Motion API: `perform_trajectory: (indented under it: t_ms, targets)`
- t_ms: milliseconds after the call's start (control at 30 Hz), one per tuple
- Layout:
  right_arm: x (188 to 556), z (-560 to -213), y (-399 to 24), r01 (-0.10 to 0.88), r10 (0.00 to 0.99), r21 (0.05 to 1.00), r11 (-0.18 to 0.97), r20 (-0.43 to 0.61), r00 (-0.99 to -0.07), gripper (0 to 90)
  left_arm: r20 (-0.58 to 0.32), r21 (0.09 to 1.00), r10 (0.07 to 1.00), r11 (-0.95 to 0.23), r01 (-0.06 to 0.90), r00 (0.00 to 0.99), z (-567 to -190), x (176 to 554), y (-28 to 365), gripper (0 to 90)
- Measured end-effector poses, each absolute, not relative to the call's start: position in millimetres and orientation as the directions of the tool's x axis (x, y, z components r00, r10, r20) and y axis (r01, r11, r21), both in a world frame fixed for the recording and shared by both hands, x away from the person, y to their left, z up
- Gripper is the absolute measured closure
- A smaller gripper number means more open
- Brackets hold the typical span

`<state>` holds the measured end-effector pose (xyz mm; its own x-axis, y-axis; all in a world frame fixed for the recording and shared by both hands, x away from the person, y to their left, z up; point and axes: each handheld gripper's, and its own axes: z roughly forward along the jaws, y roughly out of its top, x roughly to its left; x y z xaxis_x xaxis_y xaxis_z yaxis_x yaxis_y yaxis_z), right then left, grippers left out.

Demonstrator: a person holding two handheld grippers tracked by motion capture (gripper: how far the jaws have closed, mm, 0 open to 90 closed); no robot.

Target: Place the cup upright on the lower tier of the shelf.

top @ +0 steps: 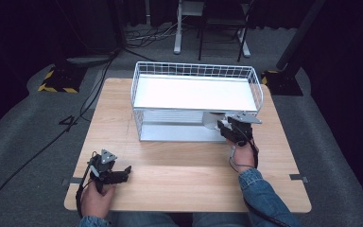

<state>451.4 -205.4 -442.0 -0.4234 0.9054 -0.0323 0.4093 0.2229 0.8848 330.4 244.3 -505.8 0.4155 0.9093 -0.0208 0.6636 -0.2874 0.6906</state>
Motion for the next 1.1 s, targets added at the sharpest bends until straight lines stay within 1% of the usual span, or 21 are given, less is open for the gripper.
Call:
perform_trajectory:
  t_ms: [233,433,733,767,967,1100]
  targets:
    - [438.3,-431.1,-210.8,0.384,0.890,0.897,0.219,-0.023,-0.455,44.0,-0.022,0.690,0.910,-0.286,0.665,0.415,-505.8,329.5,244.2,12.1]
    - [424.3,-421.3,-217.9,0.363,0.870,0.905,0.221,-0.015,-0.493,41.5,-0.027,0.691,0.910,-0.282,0.666,0.414,-506.0,328.1,244.1,12.1]
    - [394.3,-408.0,-223.5,0.312,0.806,0.906,0.286,-0.052,-0.590,36.9,-0.020,0.691,0.907,-0.292,0.661,0.421,-505.9,327.5,244.7,12.1]
    - [390.9,-406.6,-223.9,0.312,0.799,0.906,0.287,-0.047,-0.599,36.6,-0.030,0.693,0.909,-0.281,0.664,0.416,-506.2,327.0,244.0,12.0]
    - [370.9,-402.4,-225.5,0.309,0.763,0.905,0.292,-0.026,-0.646,34.9,-0.026,0.692,0.907,-0.287,0.662,0.419,-506.1,327.1,244.3,12.0]
    - [359.4,-405.0,-230.7,0.330,0.752,0.901,0.282,0.006,-0.659,32.5,-0.024,0.692,0.907,-0.289,0.662,0.421,-506.0,327.2,244.5,12.1]
